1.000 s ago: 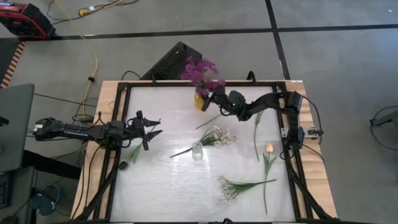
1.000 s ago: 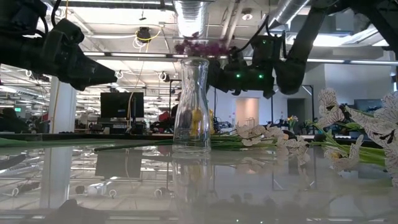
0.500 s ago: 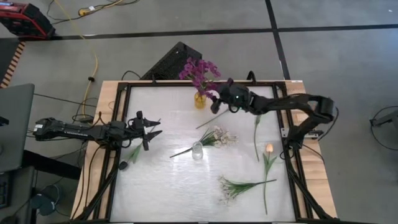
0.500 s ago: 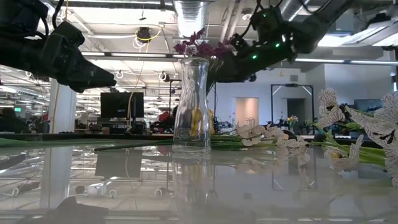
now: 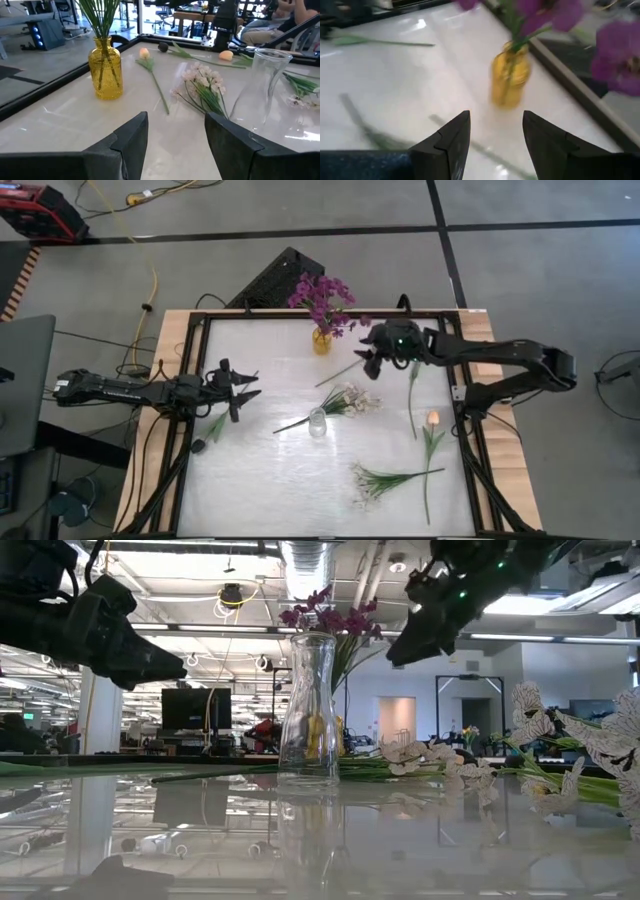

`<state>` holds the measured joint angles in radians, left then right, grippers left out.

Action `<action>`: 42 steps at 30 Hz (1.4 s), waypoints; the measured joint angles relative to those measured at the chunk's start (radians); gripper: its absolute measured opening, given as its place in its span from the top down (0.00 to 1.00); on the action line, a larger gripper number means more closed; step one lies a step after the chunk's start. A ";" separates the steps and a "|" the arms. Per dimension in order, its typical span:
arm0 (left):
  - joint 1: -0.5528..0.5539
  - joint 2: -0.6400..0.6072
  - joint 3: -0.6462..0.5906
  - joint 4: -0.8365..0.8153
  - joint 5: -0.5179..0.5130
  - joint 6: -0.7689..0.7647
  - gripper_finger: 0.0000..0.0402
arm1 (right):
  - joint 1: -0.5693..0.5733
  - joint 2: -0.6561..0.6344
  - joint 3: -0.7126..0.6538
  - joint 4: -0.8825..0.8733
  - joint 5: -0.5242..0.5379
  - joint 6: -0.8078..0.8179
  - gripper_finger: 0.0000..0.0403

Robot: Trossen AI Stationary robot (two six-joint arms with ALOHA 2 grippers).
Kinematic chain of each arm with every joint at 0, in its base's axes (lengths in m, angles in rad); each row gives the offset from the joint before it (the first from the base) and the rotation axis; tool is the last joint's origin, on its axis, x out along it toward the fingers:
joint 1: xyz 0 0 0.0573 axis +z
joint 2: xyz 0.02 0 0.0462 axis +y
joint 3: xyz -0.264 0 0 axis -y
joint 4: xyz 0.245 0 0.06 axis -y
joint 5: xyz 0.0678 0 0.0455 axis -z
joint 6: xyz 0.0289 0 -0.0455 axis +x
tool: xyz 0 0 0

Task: Sort flowers into vase by color
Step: Put the right black flower into the yellow vase

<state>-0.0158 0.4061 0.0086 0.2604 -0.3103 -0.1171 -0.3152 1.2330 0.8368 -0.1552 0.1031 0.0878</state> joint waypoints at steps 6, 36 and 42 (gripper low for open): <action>0.000 0.000 0.002 -0.024 0.118 -0.029 0.54 | 0.118 -0.027 0.000 -0.088 -0.079 0.092 0.48; -0.086 0.446 0.177 0.204 0.246 0.097 0.54 | 0.717 0.025 0.107 -0.436 -0.078 0.289 0.48; -0.086 0.591 0.231 0.260 0.245 0.158 0.54 | 0.775 0.100 0.107 -0.455 -0.136 0.362 0.48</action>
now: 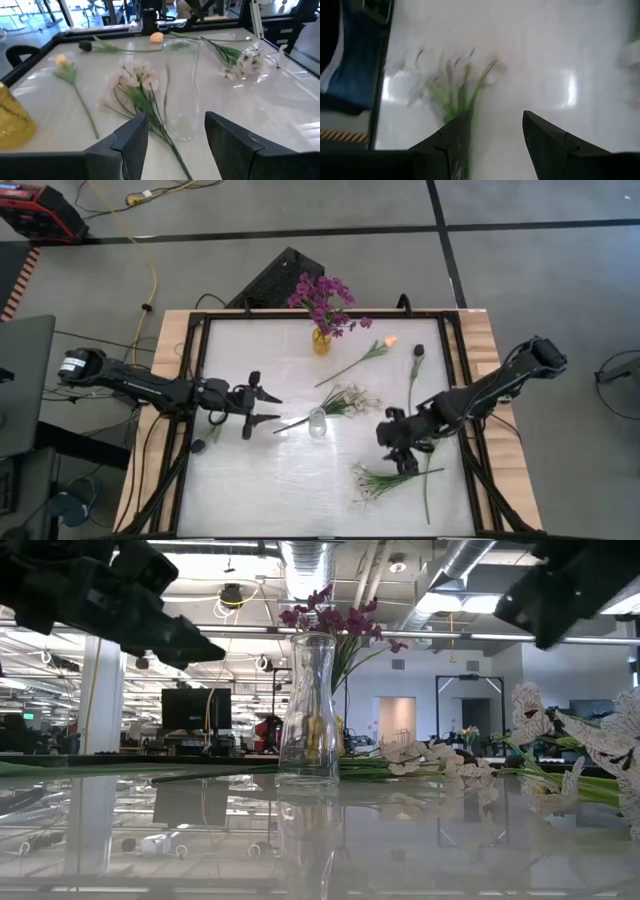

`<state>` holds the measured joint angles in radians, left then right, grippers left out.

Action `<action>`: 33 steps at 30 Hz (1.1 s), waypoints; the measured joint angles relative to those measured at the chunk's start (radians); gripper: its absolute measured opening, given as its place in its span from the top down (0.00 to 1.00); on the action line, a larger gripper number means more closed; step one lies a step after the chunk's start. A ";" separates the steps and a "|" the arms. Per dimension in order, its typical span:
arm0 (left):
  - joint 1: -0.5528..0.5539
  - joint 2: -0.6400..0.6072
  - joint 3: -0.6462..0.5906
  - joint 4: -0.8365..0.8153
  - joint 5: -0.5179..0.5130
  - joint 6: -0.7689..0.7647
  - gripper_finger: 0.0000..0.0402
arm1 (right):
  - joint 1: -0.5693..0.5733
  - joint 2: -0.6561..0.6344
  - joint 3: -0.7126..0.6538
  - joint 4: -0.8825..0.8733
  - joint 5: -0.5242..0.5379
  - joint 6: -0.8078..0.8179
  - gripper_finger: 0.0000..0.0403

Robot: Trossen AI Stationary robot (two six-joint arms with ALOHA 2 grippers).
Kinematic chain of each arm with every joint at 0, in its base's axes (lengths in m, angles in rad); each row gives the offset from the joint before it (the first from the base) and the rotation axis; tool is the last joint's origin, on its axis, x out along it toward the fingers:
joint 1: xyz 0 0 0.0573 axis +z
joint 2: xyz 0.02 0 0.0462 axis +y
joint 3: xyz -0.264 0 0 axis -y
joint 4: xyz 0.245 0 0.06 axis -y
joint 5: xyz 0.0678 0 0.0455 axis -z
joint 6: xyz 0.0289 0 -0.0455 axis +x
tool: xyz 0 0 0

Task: Sort flowers into vase by color
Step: Put the right black flower into the yellow vase

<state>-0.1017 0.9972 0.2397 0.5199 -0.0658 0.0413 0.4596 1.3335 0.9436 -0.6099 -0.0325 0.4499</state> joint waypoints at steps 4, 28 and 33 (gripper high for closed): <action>0.000 0.081 0.016 0.037 0.010 -0.001 0.54 | 0.037 0.065 0.000 -0.022 -0.068 0.022 0.48; 0.080 0.156 0.028 0.145 0.044 0.043 0.54 | -0.072 0.092 0.000 -0.402 -0.146 0.355 0.53; 0.080 0.156 0.028 0.144 0.045 0.042 0.54 | -0.156 0.092 0.000 -0.488 -0.143 0.449 0.47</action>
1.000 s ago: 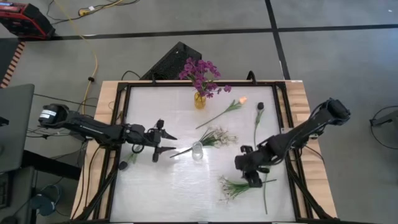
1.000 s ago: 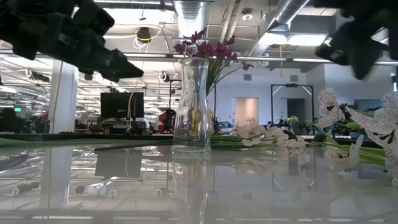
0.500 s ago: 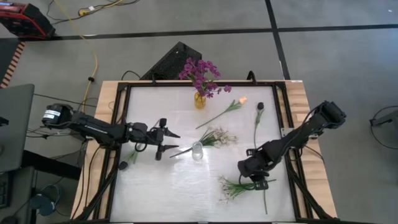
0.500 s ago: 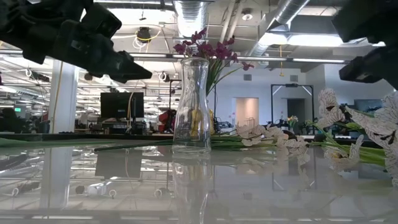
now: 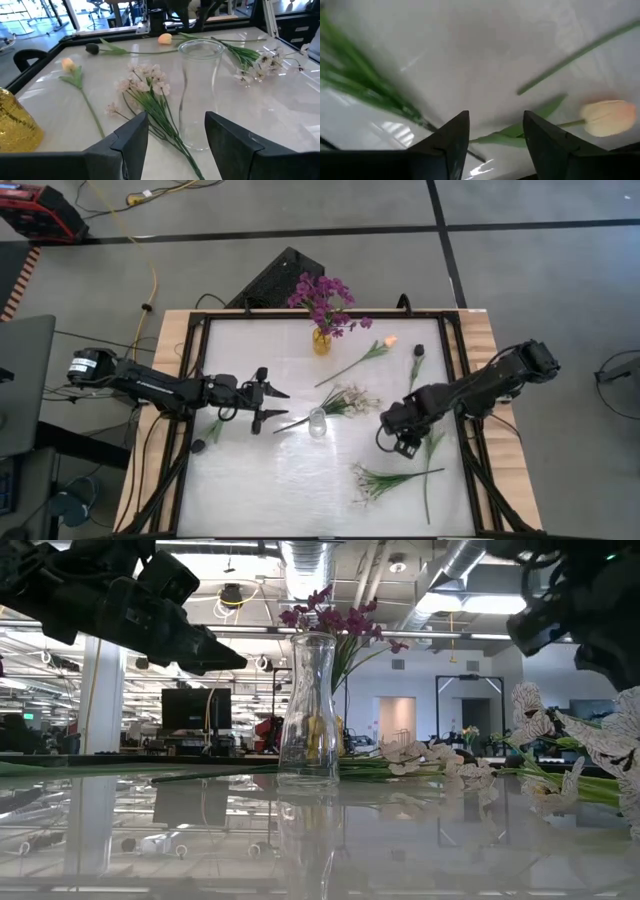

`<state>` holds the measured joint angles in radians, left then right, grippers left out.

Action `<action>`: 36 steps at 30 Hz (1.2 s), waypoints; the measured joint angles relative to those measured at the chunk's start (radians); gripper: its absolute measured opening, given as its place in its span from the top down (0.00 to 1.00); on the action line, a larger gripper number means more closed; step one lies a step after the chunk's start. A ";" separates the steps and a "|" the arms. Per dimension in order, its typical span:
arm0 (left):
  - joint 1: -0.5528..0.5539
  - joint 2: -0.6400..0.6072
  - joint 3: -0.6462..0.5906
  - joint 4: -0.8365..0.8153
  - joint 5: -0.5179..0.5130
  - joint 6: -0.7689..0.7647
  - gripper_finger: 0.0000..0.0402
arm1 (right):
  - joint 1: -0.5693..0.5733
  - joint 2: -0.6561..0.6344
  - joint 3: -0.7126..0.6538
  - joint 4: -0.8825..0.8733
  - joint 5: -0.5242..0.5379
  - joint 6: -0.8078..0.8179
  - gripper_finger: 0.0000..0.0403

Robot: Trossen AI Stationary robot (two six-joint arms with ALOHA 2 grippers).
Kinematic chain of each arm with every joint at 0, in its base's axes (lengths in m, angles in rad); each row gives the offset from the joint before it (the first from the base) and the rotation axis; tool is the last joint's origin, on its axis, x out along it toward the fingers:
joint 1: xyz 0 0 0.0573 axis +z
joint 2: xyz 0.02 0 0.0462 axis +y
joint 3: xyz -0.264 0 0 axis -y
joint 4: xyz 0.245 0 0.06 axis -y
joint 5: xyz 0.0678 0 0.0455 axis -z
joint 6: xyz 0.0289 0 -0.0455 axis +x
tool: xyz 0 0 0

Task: Sort flowers into vase by color
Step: Put the right black flower into the yellow vase

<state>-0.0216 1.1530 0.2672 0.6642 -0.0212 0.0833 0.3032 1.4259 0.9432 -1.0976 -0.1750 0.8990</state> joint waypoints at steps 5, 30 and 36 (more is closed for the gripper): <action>0.000 0.000 0.000 -0.003 0.000 -0.008 0.54 | -0.101 0.000 0.000 -0.009 0.034 -0.010 0.38; 0.000 0.001 -0.001 -0.090 -0.033 0.031 0.54 | -0.552 0.000 -0.229 0.162 0.279 -0.048 0.35; 0.011 0.001 -0.001 -0.096 -0.036 0.025 0.54 | -0.591 -0.002 -0.272 0.235 0.282 -0.010 0.45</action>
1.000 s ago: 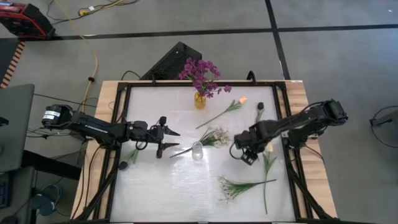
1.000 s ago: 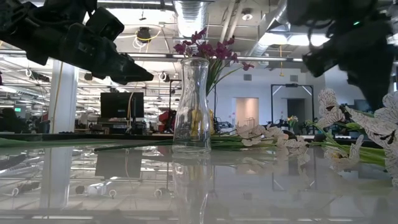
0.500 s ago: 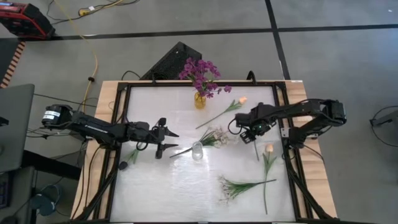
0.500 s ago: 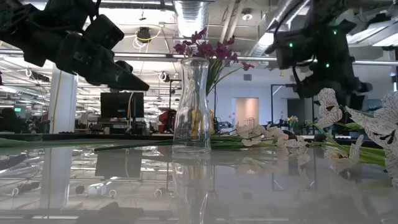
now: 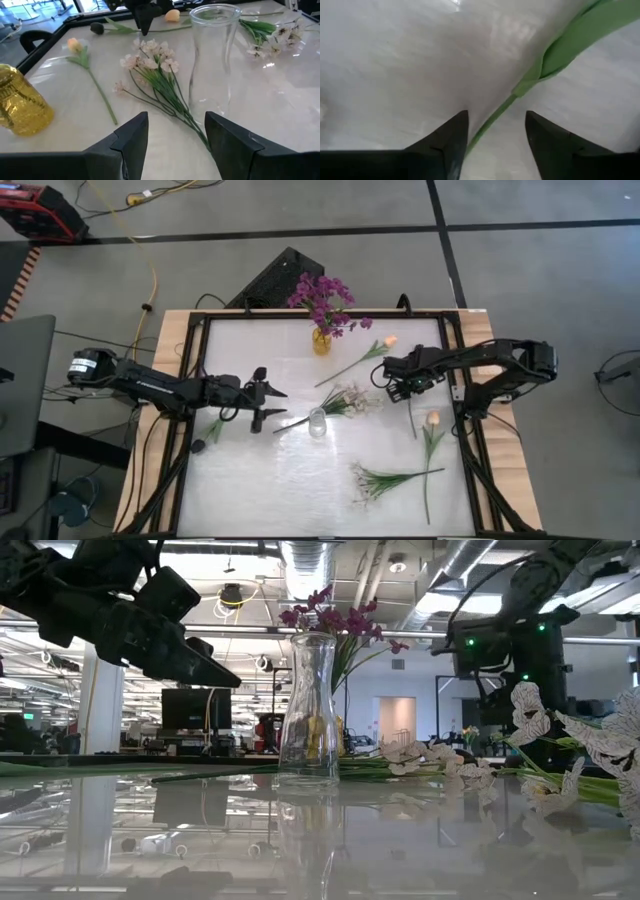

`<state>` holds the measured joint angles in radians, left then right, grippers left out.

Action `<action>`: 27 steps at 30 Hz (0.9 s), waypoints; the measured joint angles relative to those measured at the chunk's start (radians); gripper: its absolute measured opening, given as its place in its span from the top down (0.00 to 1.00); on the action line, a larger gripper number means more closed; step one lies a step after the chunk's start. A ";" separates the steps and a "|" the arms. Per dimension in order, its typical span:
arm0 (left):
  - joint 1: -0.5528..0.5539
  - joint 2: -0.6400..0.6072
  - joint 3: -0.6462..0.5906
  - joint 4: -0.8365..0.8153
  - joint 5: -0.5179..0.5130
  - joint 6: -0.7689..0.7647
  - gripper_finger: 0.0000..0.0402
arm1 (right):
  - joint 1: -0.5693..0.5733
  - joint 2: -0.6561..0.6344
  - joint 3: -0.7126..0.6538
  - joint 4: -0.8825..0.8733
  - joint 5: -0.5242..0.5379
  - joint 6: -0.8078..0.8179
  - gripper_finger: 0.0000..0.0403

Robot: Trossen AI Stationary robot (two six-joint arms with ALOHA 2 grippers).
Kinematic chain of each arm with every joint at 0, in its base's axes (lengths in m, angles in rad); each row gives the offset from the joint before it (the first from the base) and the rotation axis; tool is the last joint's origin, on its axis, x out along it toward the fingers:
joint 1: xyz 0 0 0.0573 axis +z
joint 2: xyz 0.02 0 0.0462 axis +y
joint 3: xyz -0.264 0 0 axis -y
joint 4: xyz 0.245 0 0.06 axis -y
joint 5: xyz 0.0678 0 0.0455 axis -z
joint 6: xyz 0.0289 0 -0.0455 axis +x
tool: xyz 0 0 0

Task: Sort flowers into vase by color
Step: Put the right black flower into the yellow vase

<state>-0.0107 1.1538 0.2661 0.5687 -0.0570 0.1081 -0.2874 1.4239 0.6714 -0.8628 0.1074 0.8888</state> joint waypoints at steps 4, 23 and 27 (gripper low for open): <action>0.008 0.000 0.000 -0.010 0.000 -0.010 0.54 | -0.003 -0.003 -0.026 0.022 -0.010 0.054 0.60; 0.021 0.000 0.000 -0.005 0.007 -0.042 0.54 | 0.023 -0.348 0.049 -0.037 0.378 0.108 0.96; 0.021 0.000 0.000 0.040 0.044 -0.043 0.54 | 0.063 -0.512 0.067 0.052 0.482 0.079 0.96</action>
<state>0.0105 1.1542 0.2661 0.6088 -0.0126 0.0656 -0.2242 0.9121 0.7380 -0.8107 0.5894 0.9673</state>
